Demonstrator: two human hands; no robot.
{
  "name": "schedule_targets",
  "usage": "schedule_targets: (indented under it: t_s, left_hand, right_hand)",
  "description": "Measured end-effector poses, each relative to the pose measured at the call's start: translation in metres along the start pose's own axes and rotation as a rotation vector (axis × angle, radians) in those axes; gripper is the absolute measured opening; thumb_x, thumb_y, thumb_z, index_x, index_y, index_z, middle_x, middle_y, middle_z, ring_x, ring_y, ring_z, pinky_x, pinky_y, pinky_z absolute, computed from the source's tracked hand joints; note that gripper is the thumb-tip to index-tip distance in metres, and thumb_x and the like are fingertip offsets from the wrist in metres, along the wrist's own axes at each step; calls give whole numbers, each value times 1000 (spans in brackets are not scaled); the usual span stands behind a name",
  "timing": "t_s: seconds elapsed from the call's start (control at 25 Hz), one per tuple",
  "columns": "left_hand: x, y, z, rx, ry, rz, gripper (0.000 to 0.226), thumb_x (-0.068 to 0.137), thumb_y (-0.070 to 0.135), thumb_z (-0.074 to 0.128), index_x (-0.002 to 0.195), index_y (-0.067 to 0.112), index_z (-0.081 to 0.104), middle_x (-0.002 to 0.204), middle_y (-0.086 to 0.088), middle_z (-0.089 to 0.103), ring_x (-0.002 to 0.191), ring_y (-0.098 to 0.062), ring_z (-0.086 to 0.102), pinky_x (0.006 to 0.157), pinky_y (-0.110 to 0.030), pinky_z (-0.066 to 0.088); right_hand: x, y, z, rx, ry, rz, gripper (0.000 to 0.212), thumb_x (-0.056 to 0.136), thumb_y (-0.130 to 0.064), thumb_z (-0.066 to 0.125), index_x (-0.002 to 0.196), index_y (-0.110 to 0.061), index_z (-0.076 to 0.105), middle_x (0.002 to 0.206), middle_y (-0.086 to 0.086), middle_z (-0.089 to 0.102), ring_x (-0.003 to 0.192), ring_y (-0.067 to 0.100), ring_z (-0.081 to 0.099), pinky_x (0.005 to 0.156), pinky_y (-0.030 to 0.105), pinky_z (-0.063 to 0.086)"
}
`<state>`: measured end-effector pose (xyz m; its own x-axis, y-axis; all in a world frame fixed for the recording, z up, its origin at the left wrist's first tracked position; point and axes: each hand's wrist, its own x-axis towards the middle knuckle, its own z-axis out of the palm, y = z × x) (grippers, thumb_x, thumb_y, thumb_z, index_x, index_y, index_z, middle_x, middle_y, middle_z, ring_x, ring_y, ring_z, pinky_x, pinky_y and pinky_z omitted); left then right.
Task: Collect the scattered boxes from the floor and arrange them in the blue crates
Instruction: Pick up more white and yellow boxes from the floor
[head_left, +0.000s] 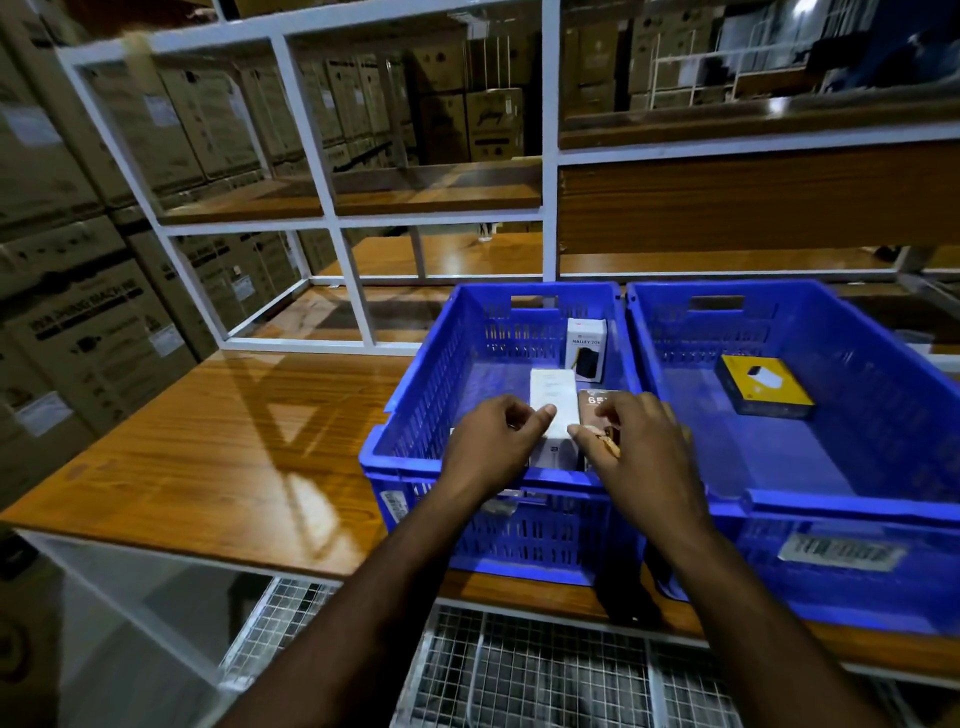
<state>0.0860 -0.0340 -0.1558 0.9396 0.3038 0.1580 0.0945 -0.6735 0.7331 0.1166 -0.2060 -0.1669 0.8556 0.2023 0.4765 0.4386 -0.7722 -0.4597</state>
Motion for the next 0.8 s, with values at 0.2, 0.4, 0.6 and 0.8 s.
schedule_targets:
  t_s: [0.2,0.4,0.6,0.8]
  left_hand:
    - [-5,-2,-1,49,27,8,37,88,61,59,99,27,67,88,13,68,87,-7,66,79,-32,54]
    - [-10,0,-1,213,10,26,30,90,57,57,97,32,71,98,13,74,94,-6,66,80,-31,51]
    - [-9,-14,-2,-36,33,59,28,91,50,62,100,26,71,100,12,73,96,-2,66,89,-35,55]
    - [-16,-15,-7,-286,139,84,15,94,30,65,101,19,71,99,9,72,96,-2,66,84,-26,54]
  right_hand:
    - [56,-11,13,116,-115,-53,47,94,-42,58,130,-11,54,127,8,54,120,27,49,98,39,43]
    - [98,-23,41,-113,-578,26,61,98,-54,44,140,-10,46,143,11,50,129,31,47,105,46,40]
    - [100,-15,50,-296,-609,28,57,98,-62,35,117,-15,60,115,8,66,107,30,59,95,45,44]
    - [101,-8,51,-300,-497,22,56,96,-63,38,108,-15,63,102,8,68,98,31,60,85,42,45]
